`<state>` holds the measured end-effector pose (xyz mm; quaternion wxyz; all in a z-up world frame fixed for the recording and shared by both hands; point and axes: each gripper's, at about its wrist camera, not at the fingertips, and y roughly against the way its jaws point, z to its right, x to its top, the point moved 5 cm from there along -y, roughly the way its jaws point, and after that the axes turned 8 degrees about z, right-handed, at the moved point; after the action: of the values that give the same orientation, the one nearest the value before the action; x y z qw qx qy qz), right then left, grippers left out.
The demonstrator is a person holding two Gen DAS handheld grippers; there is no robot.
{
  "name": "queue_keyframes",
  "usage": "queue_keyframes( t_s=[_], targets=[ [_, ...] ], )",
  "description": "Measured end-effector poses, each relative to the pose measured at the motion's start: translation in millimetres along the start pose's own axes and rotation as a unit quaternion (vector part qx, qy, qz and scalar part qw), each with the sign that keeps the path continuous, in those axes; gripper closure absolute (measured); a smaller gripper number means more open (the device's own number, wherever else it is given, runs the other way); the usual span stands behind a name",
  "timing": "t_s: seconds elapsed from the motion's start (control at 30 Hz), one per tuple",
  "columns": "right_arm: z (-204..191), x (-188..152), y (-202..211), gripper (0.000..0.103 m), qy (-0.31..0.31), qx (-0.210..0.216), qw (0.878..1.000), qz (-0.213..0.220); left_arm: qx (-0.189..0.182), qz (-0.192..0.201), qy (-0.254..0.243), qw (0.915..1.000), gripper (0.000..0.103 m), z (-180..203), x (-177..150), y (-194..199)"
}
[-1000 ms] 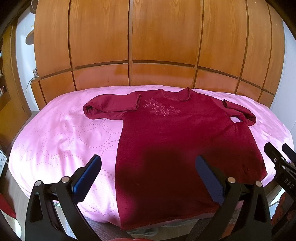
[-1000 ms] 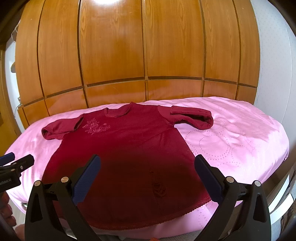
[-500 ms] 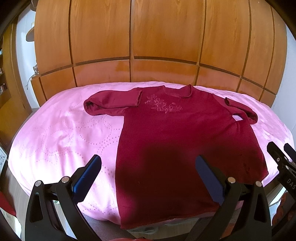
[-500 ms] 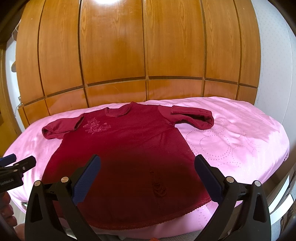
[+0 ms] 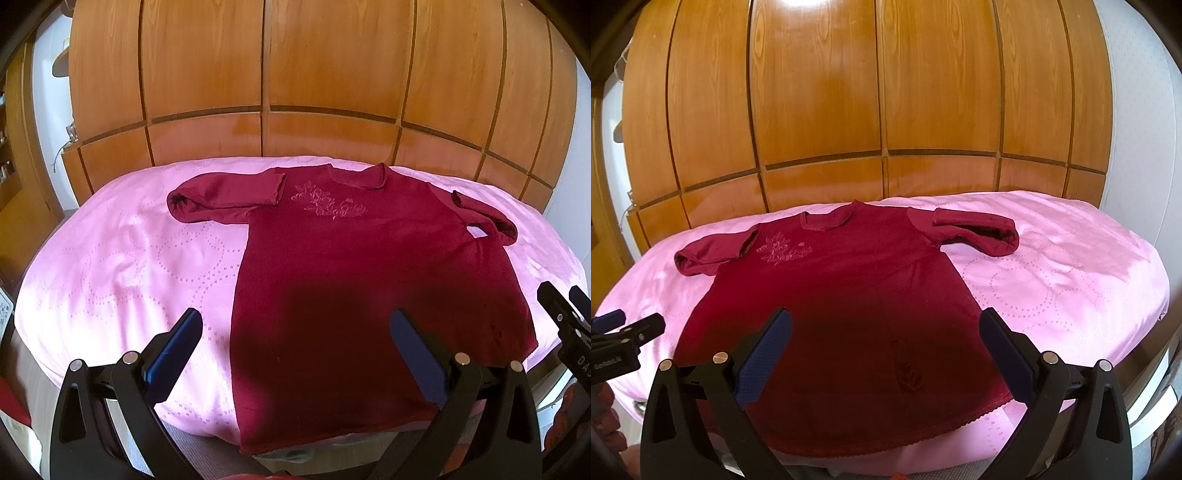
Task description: Fold small clothes
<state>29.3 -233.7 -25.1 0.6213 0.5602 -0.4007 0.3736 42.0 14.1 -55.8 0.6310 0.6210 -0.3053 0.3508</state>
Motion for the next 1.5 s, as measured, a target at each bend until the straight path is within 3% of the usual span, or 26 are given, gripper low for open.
queue_keyframes(
  t_s=[1.0, 1.17, 1.33, 1.5],
  targets=[
    [1, -1, -2, 0.003, 0.000, 0.003, 1.000, -0.003, -0.017, -0.011, 0.006, 0.9998, 0.002, 0, -3, -6],
    [1, -1, -2, 0.003, 0.001, 0.002, 1.000, -0.004, -0.065, -0.028, 0.040, 0.9967, 0.002, -4, -8, -16],
    [6, -8, -11, 0.003, -0.003, 0.002, 1.000, -0.023, -0.133, -0.049, 0.126, 0.9819, 0.002, -19, -19, -30],
    [30, -13, -25, 0.003, -0.039, -0.009, 0.999, -0.034, -0.110, -0.064, 0.150, 0.9806, 0.002, -34, -27, -47]
  ],
)
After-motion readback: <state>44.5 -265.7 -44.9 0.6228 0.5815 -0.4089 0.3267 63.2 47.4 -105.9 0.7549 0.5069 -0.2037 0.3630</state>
